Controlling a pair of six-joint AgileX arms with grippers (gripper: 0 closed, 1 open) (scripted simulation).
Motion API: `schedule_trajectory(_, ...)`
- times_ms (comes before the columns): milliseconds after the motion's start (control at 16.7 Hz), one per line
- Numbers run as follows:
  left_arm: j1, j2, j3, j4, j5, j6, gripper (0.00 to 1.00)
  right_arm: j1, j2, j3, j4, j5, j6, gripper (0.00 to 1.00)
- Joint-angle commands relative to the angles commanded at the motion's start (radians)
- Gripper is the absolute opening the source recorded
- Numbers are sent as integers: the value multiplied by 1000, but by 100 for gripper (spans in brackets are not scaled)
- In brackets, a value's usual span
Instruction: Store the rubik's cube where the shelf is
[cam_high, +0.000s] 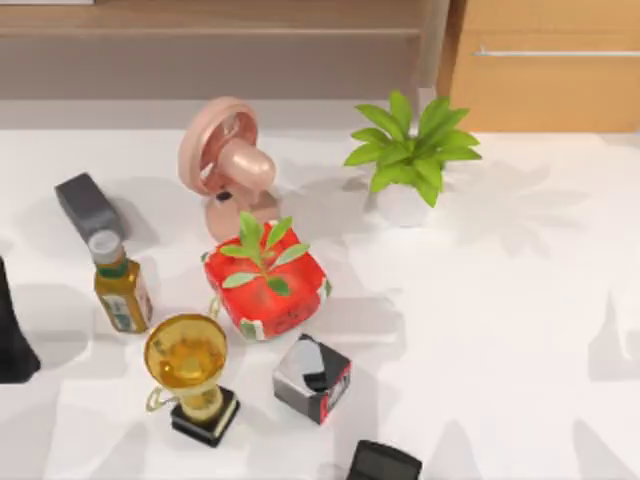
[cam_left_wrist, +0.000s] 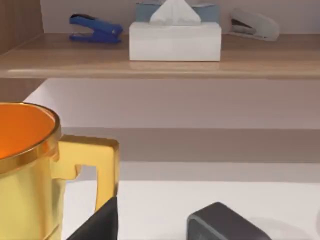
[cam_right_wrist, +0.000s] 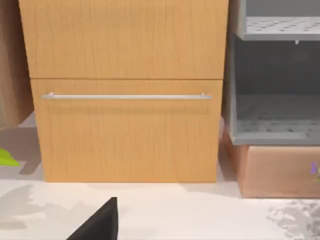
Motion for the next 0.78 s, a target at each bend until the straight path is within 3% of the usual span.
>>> schedule_trajectory(360, 0, 0, 0, 0, 0, 0, 100, 11, 104, 54, 74, 12, -89, 100)
schedule_trajectory(780, 0, 0, 0, 0, 0, 0, 100, 57, 660, 305, 414, 68, -502, 100)
